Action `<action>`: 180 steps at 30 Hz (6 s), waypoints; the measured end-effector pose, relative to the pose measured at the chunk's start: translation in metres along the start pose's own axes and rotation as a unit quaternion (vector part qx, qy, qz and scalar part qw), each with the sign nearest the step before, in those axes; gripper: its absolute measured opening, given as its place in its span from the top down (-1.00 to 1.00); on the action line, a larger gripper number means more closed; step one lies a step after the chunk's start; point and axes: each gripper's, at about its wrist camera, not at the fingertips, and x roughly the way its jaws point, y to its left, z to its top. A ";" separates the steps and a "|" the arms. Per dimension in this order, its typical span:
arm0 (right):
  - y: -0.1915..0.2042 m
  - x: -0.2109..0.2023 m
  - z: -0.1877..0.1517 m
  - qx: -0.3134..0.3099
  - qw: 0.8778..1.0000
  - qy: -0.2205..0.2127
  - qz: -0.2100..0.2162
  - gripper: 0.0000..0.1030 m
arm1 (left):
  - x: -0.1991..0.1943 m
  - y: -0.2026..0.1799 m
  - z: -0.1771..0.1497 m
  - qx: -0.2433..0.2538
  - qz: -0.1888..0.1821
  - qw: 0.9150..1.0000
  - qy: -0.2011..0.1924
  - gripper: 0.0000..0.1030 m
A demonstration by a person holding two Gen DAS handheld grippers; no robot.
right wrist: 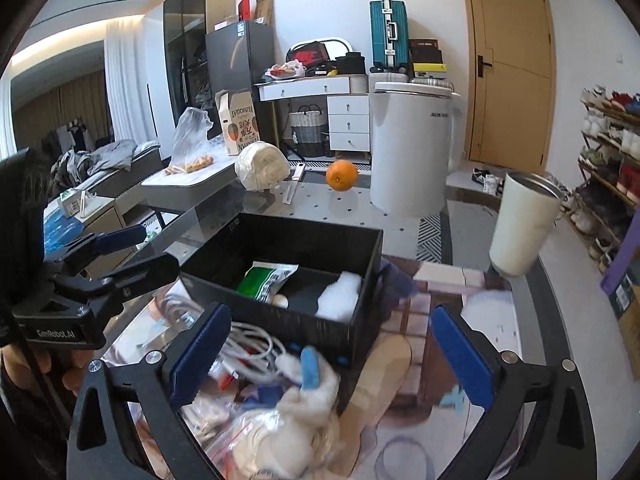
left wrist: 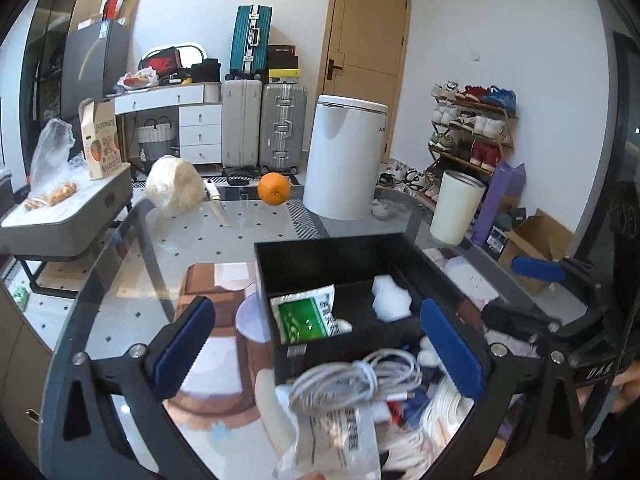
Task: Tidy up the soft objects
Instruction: 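Lower the foam block and sachet into the black box and release both tools, then grasp the white plush toy with the right tool, then lift the plush toy with the right tool while the left tool grasps the white sachet, then carry the plush toy and white sachet over the black box and release both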
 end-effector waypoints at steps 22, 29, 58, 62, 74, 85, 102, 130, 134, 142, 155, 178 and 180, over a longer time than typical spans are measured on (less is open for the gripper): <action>0.000 -0.010 -0.039 0.012 0.999 0.040 -0.002 -0.99 | 0.002 -0.005 -0.039 0.010 0.014 0.999 0.035 -1.00; 0.001 0.006 -0.052 0.015 0.997 0.075 0.001 -0.99 | 0.007 -0.004 -0.050 0.011 0.018 0.999 0.046 -1.00; -0.002 0.031 -0.068 0.042 0.993 0.110 0.017 -0.94 | 0.018 0.000 -0.065 0.005 0.003 0.995 0.101 -1.00; -0.003 0.033 -0.069 0.044 0.993 0.109 0.022 -0.69 | 0.020 0.000 -0.065 0.004 0.003 0.995 0.104 -1.00; 0.004 0.043 -0.070 0.042 0.991 0.121 0.037 -0.09 | 0.023 -0.001 -0.066 0.006 0.006 0.994 0.108 -1.00; 0.009 0.034 -0.070 0.020 0.993 0.107 0.038 0.32 | 0.024 -0.002 -0.067 0.006 0.006 0.994 0.110 -1.00; 0.008 0.022 -0.066 0.007 0.996 0.079 0.044 0.43 | 0.028 -0.003 -0.068 0.011 0.004 0.993 0.120 -1.00; 0.017 0.000 -0.054 -0.010 0.998 0.048 0.047 0.43 | 0.003 -0.010 -0.075 0.046 -0.008 0.993 0.112 -0.15; 0.018 -0.003 -0.053 -0.010 0.998 0.038 0.049 0.43 | -0.008 -0.006 -0.073 0.039 -0.009 0.994 0.099 -0.15; 0.020 -0.010 -0.049 -0.011 0.998 0.025 0.052 0.43 | -0.021 -0.004 -0.061 0.027 -0.006 0.997 0.068 -0.15; 0.016 -0.023 -0.038 -0.010 0.998 0.001 0.056 0.43 | -0.019 -0.005 -0.026 0.024 -0.016 0.999 0.029 -0.15; 0.003 0.012 0.017 -0.027 0.998 -0.003 0.059 0.43 | 0.032 -0.004 0.022 0.019 -0.014 1.000 0.017 -0.16; 0.003 0.018 0.022 -0.035 0.998 0.000 0.059 0.43 | 0.037 -0.003 0.025 0.021 -0.013 0.999 0.020 -0.16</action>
